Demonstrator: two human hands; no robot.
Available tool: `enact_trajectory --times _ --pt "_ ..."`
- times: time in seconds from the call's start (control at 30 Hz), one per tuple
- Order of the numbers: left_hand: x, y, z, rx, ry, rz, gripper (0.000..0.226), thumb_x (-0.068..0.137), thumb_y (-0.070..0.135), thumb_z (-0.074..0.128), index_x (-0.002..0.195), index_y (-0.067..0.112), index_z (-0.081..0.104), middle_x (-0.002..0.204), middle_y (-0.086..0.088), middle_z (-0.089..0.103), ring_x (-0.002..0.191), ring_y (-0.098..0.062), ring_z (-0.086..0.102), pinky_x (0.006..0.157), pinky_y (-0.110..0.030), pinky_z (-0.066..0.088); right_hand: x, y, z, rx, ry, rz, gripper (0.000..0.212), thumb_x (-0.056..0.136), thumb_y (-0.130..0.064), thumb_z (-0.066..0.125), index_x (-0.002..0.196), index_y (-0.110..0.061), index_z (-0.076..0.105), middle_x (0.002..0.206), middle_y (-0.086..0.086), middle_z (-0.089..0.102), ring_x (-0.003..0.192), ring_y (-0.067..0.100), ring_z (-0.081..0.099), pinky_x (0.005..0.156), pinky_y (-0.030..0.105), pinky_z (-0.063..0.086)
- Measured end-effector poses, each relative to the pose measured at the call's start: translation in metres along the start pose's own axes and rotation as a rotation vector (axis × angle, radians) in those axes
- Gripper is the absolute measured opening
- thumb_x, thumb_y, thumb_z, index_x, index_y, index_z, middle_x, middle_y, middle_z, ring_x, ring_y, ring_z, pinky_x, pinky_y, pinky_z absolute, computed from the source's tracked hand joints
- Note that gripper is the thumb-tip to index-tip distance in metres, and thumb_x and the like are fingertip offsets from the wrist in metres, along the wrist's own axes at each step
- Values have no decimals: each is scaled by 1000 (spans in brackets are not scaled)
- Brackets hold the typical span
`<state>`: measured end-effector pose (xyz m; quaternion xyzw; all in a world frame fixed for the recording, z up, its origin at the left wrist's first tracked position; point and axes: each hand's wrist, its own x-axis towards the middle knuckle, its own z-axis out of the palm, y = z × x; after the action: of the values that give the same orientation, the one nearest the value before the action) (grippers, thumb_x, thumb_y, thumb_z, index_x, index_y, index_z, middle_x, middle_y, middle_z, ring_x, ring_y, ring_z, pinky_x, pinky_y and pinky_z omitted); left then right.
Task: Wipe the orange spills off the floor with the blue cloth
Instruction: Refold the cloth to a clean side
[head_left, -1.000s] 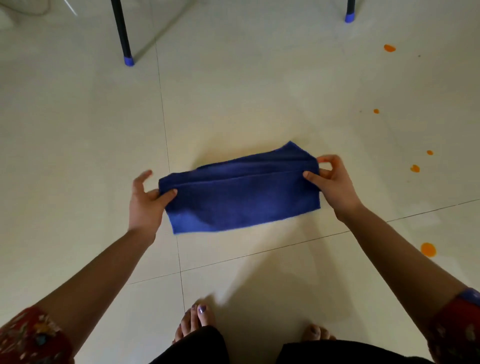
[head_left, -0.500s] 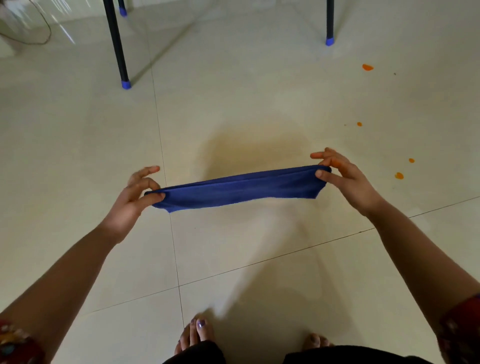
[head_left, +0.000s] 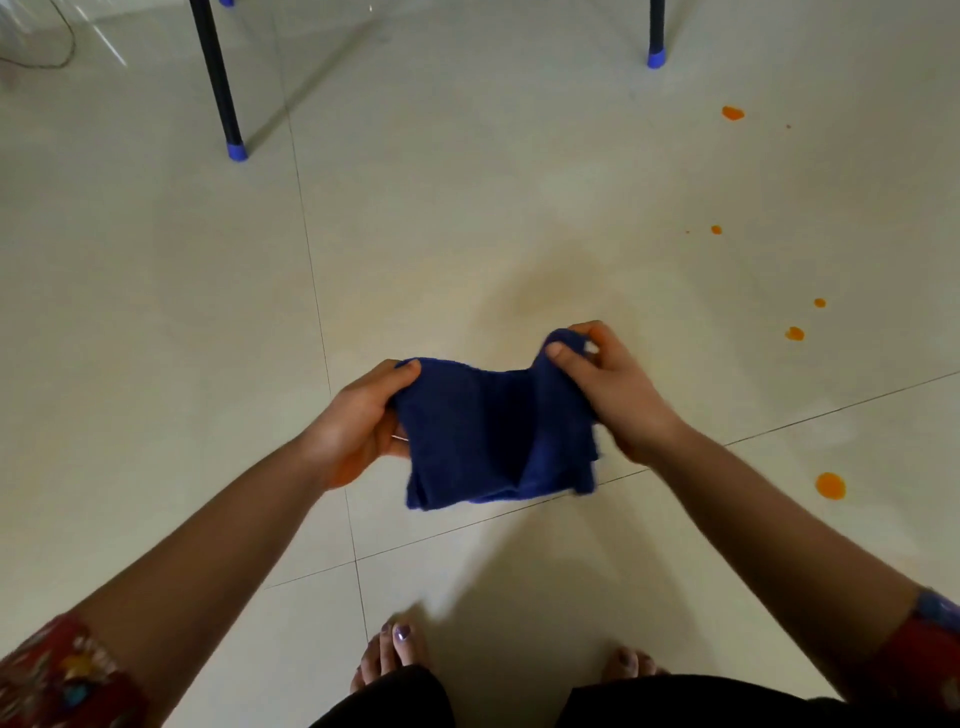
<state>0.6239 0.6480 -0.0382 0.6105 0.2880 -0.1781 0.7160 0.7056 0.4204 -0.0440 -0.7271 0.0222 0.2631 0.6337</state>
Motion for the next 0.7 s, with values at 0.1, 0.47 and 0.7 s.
enact_trajectory --times 0.1,0.47,0.7 --pt "-2 3 20 -11 -68 -9 36 101 36 39 124 14 55 119 -7 67 101 -23 68 77 -44 56 -17 -9 28 31 -168 -9 18 98 -20 56 114 -14 54 93 7 63 73 12 63 57 30 55" --pt "5 -4 26 -113 -46 -26 29 94 13 50 121 13 60 106 -2 70 97 -19 64 73 -31 53 -17 13 -10 152 0 59 35 99 -4 37 121 -15 63 110 8 72 92 25 72 81 37 57" --pt "8 -5 30 -384 -193 -195 27 92 20 41 78 14 63 70 -2 65 63 -18 63 71 -32 45 -6 50 -14 522 -335 289 80 62 -58 81 127 -18 62 127 3 65 117 20 61 99 36 48"
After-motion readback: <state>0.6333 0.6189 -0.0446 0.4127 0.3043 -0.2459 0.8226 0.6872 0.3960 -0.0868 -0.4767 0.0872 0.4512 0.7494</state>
